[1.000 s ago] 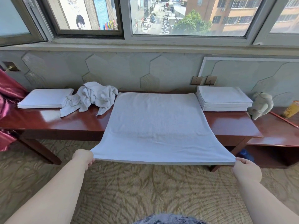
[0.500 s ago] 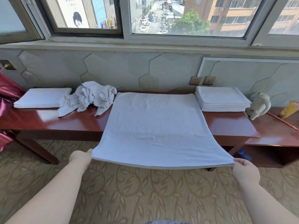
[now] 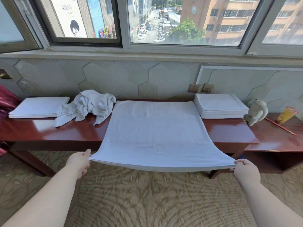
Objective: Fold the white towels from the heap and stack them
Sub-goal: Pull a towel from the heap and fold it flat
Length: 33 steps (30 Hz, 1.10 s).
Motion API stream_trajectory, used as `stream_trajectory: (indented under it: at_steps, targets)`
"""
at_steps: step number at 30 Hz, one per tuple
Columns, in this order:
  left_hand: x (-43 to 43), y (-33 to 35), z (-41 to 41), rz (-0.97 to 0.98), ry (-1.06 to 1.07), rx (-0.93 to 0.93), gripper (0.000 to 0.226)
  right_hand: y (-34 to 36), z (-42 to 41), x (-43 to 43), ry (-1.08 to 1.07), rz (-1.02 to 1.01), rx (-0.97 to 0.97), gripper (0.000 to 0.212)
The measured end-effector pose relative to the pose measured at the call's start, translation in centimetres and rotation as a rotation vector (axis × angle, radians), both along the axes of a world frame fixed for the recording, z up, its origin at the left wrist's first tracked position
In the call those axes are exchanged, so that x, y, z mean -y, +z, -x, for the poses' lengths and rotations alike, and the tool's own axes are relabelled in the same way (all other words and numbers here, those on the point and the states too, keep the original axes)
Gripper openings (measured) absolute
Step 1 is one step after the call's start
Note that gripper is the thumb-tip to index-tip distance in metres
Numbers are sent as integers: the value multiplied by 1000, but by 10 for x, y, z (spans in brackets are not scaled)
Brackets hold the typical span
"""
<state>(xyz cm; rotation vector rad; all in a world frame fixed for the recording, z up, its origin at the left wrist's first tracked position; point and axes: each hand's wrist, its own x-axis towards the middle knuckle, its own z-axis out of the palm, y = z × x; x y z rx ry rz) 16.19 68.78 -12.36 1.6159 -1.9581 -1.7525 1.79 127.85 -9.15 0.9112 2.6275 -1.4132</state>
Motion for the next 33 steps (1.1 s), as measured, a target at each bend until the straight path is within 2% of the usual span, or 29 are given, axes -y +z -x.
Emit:
stream_trajectory:
  at_steps: [4,7,9,14,18,21,25,26,28,33]
  targets:
    - [6,5,6,-195,17,-69,30,10,4,6,-1,-44,0,28]
    - [16,6,9,-276,-12,-100,11,3,10,4,16,-87,-12,31]
    - [22,6,12,-249,-28,-101,3,7,10,9,24,-94,-15,31]
    - [36,0,19,-50,-2,-97,7,17,15,12,30,-148,-15,29]
    - [34,1,28,57,81,-164,14,16,33,4,27,-162,-52,32]
    - [28,9,39,18,146,-231,17,30,50,4,6,-128,-67,22]
    - [23,30,57,-80,219,-333,10,40,83,0,-38,-46,-72,38]
    - [21,37,61,-95,233,-344,6,43,92,-1,-53,-11,-69,37]
    - [22,48,70,-99,269,-335,3,51,107,2,-115,114,-83,24]
    - [20,62,92,-41,315,-371,4,51,147,1,-71,283,-91,25]
